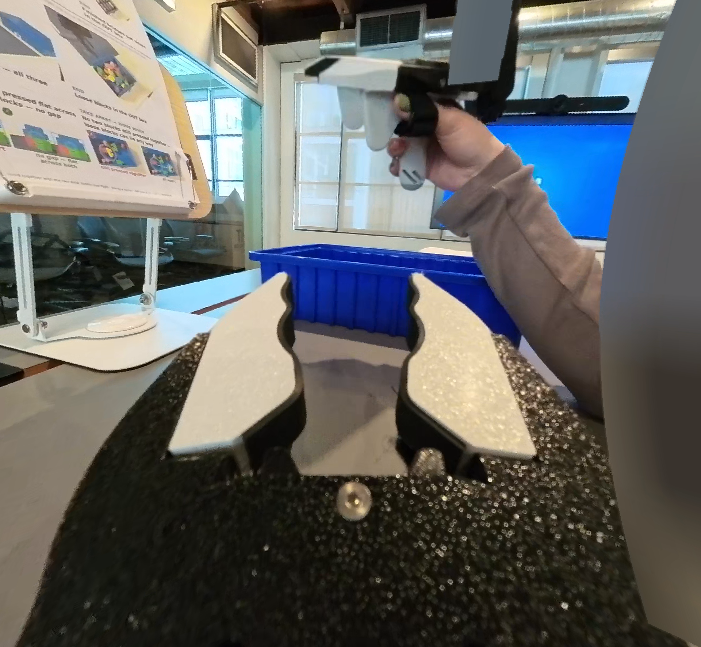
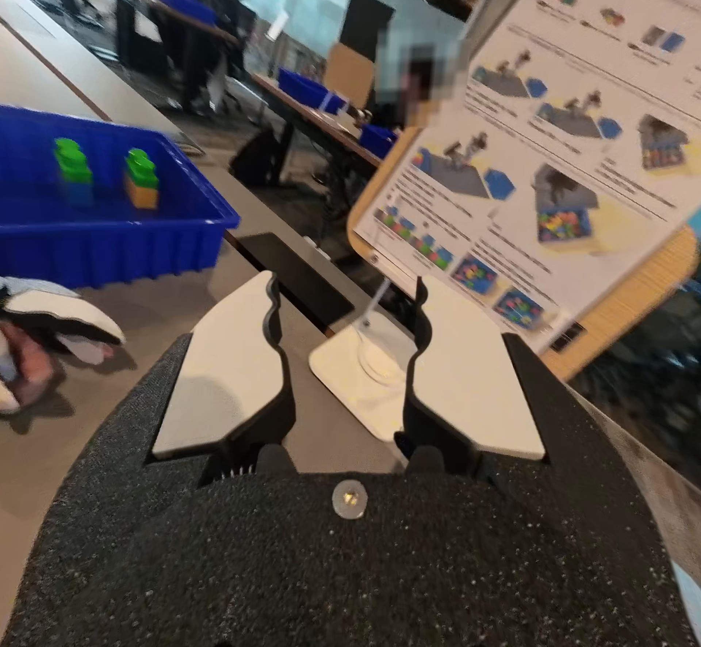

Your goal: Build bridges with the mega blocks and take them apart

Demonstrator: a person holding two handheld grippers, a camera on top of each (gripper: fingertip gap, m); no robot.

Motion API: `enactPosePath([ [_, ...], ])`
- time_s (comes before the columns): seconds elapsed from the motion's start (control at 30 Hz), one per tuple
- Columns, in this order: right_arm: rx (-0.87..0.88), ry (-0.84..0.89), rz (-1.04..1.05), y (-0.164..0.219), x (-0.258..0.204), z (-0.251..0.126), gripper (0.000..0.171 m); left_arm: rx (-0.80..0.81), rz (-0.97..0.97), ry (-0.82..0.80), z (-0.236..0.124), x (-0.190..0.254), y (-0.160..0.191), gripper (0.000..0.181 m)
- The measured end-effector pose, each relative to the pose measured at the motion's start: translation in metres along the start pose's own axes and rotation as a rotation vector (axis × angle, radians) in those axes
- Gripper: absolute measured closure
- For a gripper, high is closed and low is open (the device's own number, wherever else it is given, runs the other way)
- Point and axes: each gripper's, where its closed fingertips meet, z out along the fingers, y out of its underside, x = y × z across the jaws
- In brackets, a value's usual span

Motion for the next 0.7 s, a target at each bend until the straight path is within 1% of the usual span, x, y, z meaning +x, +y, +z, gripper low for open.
enactPosePath([
  [0.13,0.022,-0.096,-0.019,-0.002,-0.027,0.025,0.105,0.003,0.031,-0.036,-0.001,-0.004,-0.001,0.126],
  [0.3,0.002,-0.112,-0.067,0.006,-0.042,0.045,0.107,0.021,0.078,-0.073,-0.003,-0.008,-0.004,0.127],
  [0.4,0.013,-0.114,-0.07,0.005,-0.044,0.048,0.107,0.03,0.095,-0.08,-0.004,-0.008,-0.005,0.126],
  [0.57,0.08,-0.115,-0.026,-0.003,-0.04,0.045,0.107,0.041,0.139,-0.099,-0.004,-0.008,-0.008,0.124],
  [0.7,0.102,-0.132,-0.006,-0.004,-0.039,0.042,0.107,0.057,0.187,-0.149,-0.006,-0.011,-0.011,0.123],
])
